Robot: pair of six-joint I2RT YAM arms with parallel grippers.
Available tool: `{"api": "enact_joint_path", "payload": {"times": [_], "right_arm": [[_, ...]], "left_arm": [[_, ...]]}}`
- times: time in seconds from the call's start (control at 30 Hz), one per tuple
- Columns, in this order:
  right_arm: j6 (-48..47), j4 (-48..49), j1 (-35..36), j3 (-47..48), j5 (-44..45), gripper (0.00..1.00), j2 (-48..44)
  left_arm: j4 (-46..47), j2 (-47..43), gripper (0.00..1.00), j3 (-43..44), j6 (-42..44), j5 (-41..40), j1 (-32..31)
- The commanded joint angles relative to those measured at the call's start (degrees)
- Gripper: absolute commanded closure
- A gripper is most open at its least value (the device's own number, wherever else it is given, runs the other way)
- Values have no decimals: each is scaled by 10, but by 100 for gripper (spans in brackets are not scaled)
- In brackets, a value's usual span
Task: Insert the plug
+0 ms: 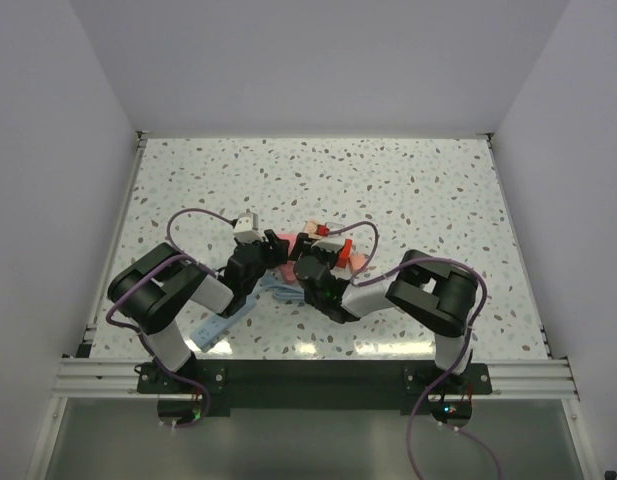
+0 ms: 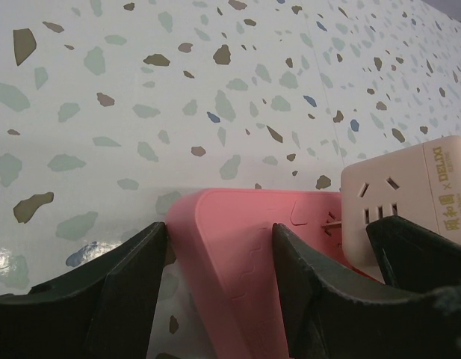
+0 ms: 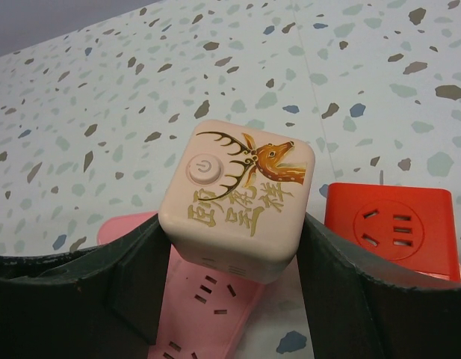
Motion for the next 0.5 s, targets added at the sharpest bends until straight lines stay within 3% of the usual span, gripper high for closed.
{"api": "enact_joint_path", "payload": {"times": [0.0, 0.47], "right_arm": [[-1, 22, 11, 21, 37, 100, 5], [-2, -10, 14, 29, 97, 100, 2]], "left_arm": [[1, 8, 38, 6, 10, 0, -1], [1, 3, 37, 0, 8, 5, -1]]}}
